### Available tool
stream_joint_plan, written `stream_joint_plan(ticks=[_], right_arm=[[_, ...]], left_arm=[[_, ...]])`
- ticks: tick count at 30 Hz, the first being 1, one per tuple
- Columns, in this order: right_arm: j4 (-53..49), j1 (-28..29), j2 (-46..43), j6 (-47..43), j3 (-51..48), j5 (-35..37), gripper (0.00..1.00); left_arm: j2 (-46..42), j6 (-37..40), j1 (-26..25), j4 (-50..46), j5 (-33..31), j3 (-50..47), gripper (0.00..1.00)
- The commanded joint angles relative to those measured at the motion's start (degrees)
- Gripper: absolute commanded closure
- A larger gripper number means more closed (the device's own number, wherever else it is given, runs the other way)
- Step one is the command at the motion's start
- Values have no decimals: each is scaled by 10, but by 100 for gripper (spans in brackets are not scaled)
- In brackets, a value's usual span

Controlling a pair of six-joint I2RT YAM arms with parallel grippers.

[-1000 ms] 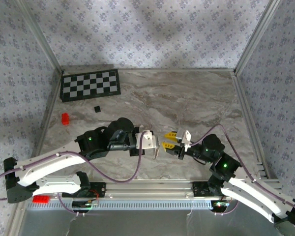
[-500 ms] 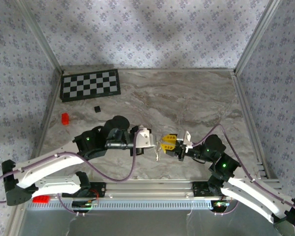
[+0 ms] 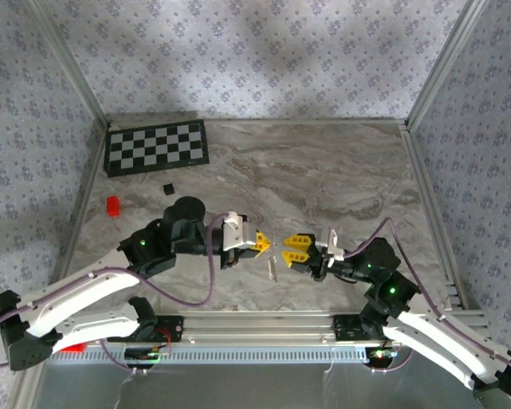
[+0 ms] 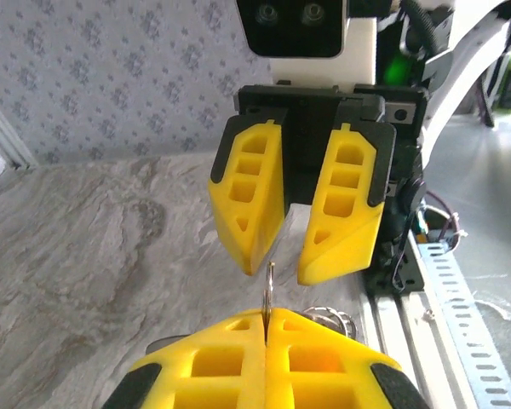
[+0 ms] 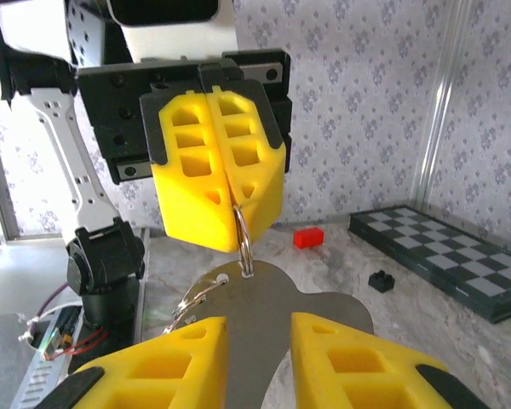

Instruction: Put the keys on the keyring

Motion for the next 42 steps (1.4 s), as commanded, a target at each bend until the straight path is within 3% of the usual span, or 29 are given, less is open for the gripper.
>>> stream_joint_plan(ticks=[1, 8, 19, 42], right_arm=[[49, -2, -8, 29, -10, -20, 73], [44, -3, 2, 34, 9, -28, 71], [35, -3, 59, 38, 64, -55, 71], [42, -1, 86, 37, 83, -61, 71]], left_arm=[[-19, -22, 11, 66, 84, -7, 100], [-25, 58, 1, 30, 71, -4, 100], [-41, 166, 1, -30, 122, 17, 100], [-81, 177, -2, -14, 147, 10, 100]])
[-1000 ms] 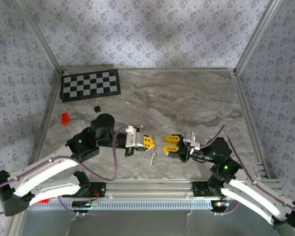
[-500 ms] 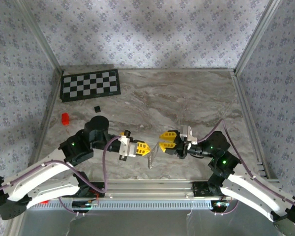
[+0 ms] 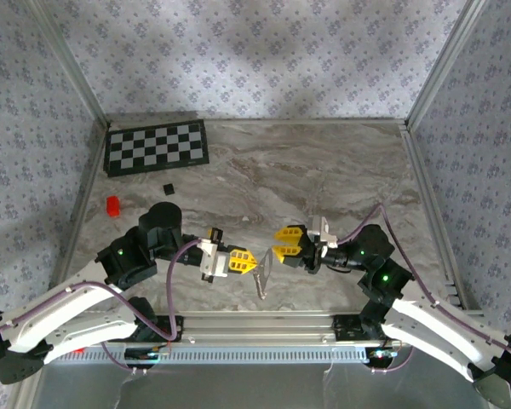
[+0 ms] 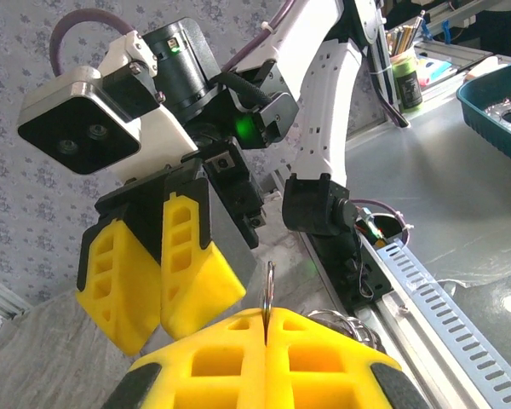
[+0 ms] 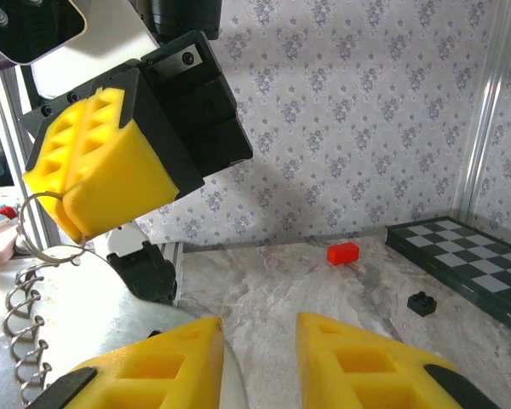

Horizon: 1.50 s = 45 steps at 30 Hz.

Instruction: Put the keys on the keyring

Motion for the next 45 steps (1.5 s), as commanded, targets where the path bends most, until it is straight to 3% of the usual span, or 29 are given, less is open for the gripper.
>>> stream_joint_plan(ticks=[1, 6, 10, 13, 19, 24, 33, 38, 45], right_arm=[[14, 1, -8, 6, 13, -9, 71], [10, 0, -12, 4, 11, -8, 71], [-5, 0, -17, 7, 12, 11, 67], [-51, -2, -13, 17, 29, 34, 57], [-128, -9, 9, 28, 63, 74, 26], [-207, -43, 65, 49, 110, 110, 15], [-287, -118, 227, 60, 187, 141, 16], [-301, -118, 334, 93, 231, 182, 16], [-239, -73, 484, 195, 258, 228, 12]], left_arm=[[-4, 7, -5, 17, 22, 16, 100], [5, -1, -5, 22, 11, 17, 100], [6, -35, -5, 52, -44, -1, 100], [3, -69, -5, 68, -82, -18, 100], [-19, -114, -5, 79, -153, -44, 100], [-27, -145, -5, 76, -224, -52, 100], [-83, -221, 21, 97, -339, -112, 100], [-110, -247, 34, 80, -410, -131, 100], [-135, -259, 36, 88, -435, -156, 100]])
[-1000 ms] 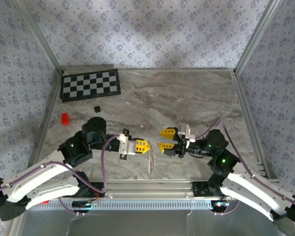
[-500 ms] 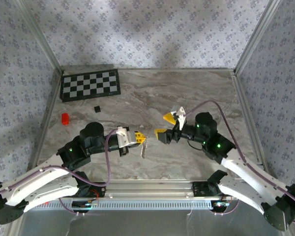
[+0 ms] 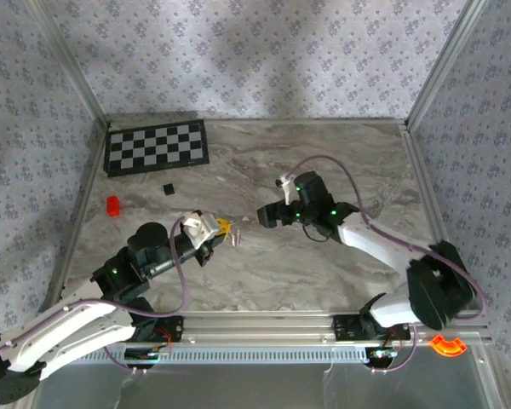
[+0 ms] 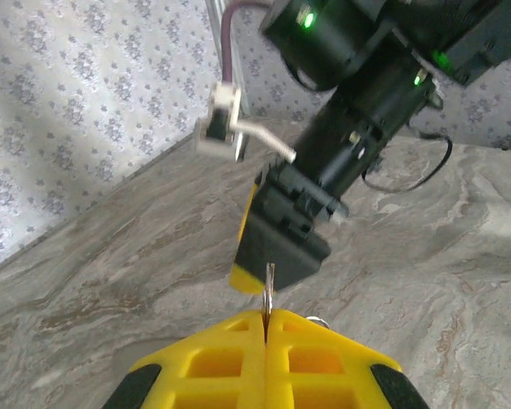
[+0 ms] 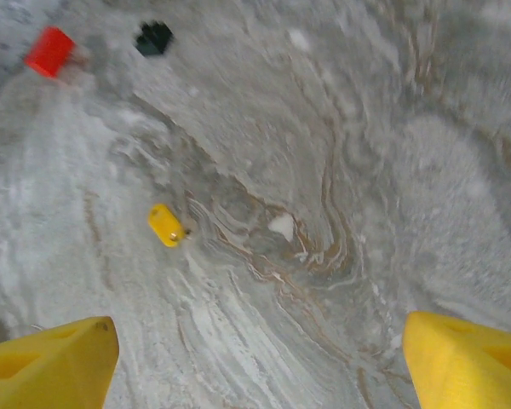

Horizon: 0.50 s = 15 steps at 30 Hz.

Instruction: Put the keys on the keyring

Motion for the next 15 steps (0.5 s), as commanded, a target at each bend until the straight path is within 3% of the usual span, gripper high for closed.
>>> stream_joint_plan(ticks=[1, 9, 15], right_arm=[[22, 34, 48, 61, 36, 38, 12], [25, 84, 183, 115, 120, 51, 16], [19, 117, 257, 145, 168, 68, 37]], left_arm=[[-18, -17, 2, 21, -41, -3, 100], [-76, -30, 3, 13, -111, -41, 100], [-143, -35, 3, 14, -135, -74, 100]])
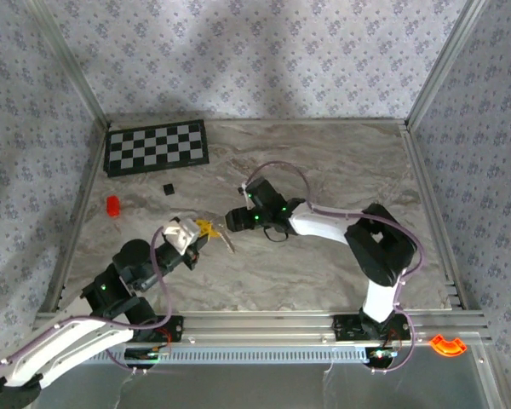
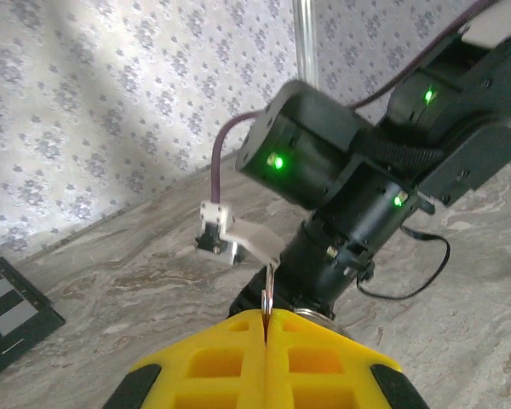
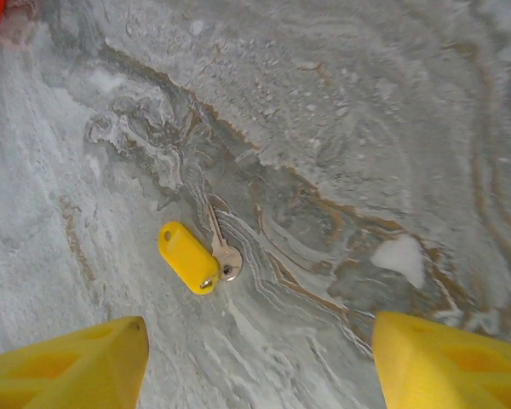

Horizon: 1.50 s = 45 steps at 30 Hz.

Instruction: Put the keys on the keyring

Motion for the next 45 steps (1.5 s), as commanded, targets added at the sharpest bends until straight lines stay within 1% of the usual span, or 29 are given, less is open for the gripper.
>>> stream_joint_plan(ticks=[1, 3, 5, 12, 16, 24, 28, 35, 40, 45], right_arm=[[-8, 14, 36, 32, 33, 19, 42], [-19, 19, 55, 35, 57, 18, 47], [-32, 25, 70, 35, 76, 18, 49], [-73, 48, 104, 35, 118, 40, 50], [-93, 55, 132, 32, 143, 67, 50], [-130, 78, 157, 27, 172, 110, 52], [-134, 81, 166, 26, 175, 122, 59], [-135, 81, 169, 28, 174, 135, 64], [-137, 81, 165, 29, 167, 141, 70], [-129, 81, 155, 29, 154, 146, 74]], left_arm=[[-28, -11, 3, 23, -35, 0, 100], [-38, -12, 3, 35, -39, -8, 100], [-48, -12, 3, 51, -37, -19, 100], [-91, -20, 3, 70, -31, -52, 100], [-123, -18, 3, 68, -35, -61, 100], [-146, -15, 3, 65, -24, -66, 100], [-175, -15, 3, 73, -7, -79, 100], [-179, -13, 3, 78, 6, -81, 100], [-178, -14, 3, 75, 7, -82, 100], [-178, -15, 3, 74, 11, -82, 100]])
